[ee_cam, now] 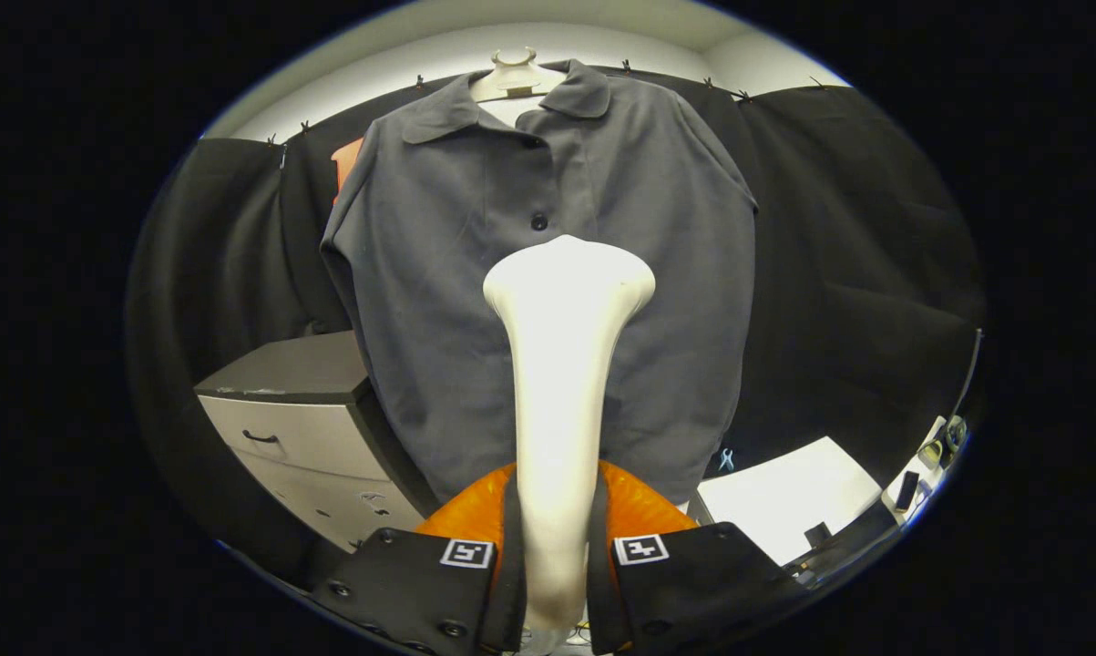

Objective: Iron the clothes twice with a garment steamer, once on the left side and once on the right side.

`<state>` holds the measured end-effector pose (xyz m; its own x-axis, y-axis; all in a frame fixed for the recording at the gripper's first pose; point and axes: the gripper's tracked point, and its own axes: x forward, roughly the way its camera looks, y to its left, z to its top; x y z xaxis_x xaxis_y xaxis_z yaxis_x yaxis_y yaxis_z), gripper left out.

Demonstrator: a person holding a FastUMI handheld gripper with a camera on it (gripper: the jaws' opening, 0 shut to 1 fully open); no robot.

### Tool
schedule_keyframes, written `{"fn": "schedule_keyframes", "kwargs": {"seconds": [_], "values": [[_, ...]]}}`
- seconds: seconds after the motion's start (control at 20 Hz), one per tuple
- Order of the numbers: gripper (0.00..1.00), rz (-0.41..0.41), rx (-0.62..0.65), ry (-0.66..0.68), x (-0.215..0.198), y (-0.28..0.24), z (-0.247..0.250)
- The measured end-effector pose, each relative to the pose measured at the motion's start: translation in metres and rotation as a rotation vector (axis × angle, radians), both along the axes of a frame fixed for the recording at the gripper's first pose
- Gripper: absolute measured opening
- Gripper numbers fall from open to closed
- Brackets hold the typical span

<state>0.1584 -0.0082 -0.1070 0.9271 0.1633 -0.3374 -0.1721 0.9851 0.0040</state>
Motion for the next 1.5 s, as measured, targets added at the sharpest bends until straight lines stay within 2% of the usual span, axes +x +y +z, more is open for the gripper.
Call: {"fn": "schedule_keyframes", "kwargs": {"seconds": [0.3,0.85,1.2,1.5], "values": [[0.34,0.007,-0.013,-0.07,0.03,-0.026,0.05],[0.35,0.033,-0.011,-0.148,0.076,-0.046,0.101],[0.35,0.033,-0.011,-0.165,0.101,-0.053,0.108],[0.34,0.046,-0.008,-0.151,0.101,-0.056,0.095]]}}
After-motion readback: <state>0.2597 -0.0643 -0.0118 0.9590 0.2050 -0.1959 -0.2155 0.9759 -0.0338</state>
